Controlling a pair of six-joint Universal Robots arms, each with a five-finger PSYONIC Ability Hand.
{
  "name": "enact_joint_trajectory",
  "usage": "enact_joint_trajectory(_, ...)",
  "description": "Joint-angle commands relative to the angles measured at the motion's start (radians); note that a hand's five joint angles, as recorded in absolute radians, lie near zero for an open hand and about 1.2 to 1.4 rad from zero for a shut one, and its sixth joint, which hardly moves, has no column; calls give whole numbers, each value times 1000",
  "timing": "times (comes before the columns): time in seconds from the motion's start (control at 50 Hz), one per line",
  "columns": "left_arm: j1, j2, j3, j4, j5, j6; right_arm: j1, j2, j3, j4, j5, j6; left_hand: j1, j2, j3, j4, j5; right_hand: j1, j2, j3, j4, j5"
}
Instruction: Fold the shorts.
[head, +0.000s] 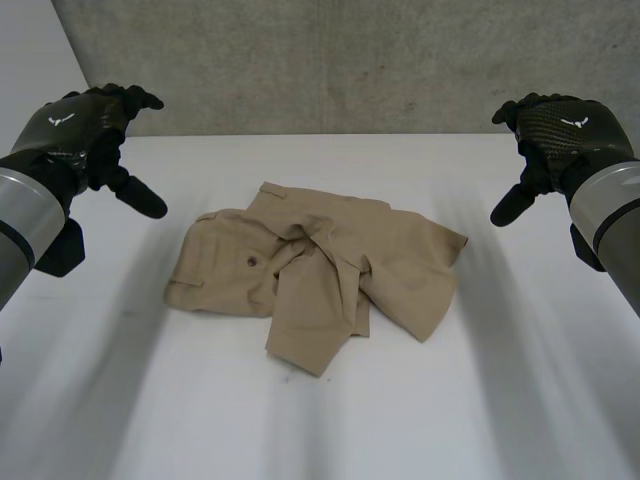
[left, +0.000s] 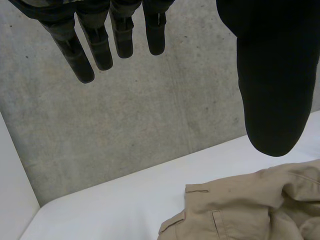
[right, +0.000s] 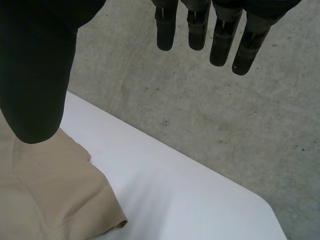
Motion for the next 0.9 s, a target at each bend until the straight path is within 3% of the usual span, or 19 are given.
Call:
enact_joint_trajectory(0.02, -4, 1, -9, 11, 1, 2, -1, -25, 31, -84, 3, -4, -33, -21, -30, -25, -12, -31, -52, -39, -59, -71)
enact_joint_trajectory(0.34, -45, -66, -2, 21, 2, 25, -7, -44, 20, -89, 43, -88, -3, 9, 0, 4, 18, -31, -52, -39, -59, -71)
enact_joint_trajectory(0.42, -47, -165, -9, 16, 1, 125, -6, -41, 29, -89, 37, -97, 132, 144, 134, 139, 152, -31, -52, -39, -59, -71)
enact_joint_trajectory(0.46, -48, -231, -11, 19, 1, 185, -4, -36, 32, -89, 34, -101, 340, 352, 342, 347, 360, -31, -52, -39, -59, -71)
enact_joint_trajectory(0.52, -47, -314, -5, 24, 7, 232, -3, -30, 36, -87, 32, -104, 455, 467, 457, 462, 475, -31, -52, -39, -59, -71)
enact_joint_trajectory(0.74, -38, -498, 12, 160, 7, 265, -1, -9, 59, -92, 29, -128, 420, 432, 422, 427, 440, -31, -52, -39, -59, -71)
enact_joint_trajectory(0.9, -41, -552, 18, 166, 4, 329, -1, 7, 65, -96, 29, -136, 420, 432, 422, 427, 440, -31, -52, -39, -59, -71)
